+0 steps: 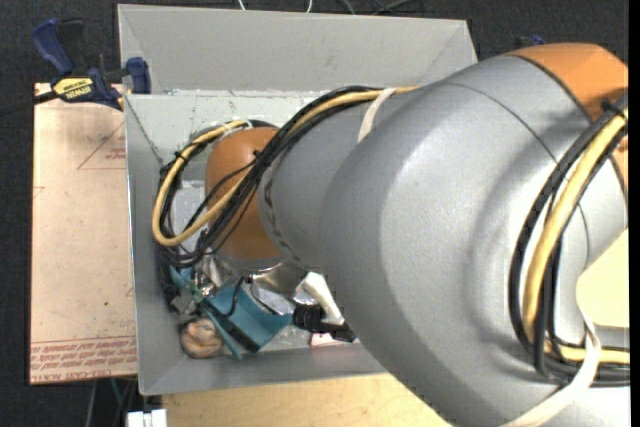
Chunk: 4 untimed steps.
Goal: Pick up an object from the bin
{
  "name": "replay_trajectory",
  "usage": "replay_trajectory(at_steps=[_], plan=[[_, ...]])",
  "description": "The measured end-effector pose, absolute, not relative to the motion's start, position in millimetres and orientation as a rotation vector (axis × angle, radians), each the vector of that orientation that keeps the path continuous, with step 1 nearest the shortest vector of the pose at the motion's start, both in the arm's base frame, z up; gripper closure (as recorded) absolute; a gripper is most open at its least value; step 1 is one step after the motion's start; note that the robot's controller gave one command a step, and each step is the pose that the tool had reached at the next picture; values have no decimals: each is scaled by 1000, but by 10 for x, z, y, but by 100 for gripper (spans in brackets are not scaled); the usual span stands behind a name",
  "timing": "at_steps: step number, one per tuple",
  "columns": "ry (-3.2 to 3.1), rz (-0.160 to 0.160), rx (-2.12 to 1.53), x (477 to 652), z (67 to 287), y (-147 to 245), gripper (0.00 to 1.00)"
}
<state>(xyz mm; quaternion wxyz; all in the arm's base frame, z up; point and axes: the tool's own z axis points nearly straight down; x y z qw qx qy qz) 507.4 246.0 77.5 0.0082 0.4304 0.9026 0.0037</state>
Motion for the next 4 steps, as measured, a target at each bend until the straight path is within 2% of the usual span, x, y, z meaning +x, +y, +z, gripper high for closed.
replay_trajectory(at_steps=[1, 2, 3, 4], plan=[[2824, 8, 1342, 5060, 924, 2456, 100], [2832, -4, 1341, 5038, 1360, 2446, 100], [2832, 0, 1335, 5045, 1549, 2452, 100], [2839, -14, 1337, 5022, 1661, 2440, 100]])
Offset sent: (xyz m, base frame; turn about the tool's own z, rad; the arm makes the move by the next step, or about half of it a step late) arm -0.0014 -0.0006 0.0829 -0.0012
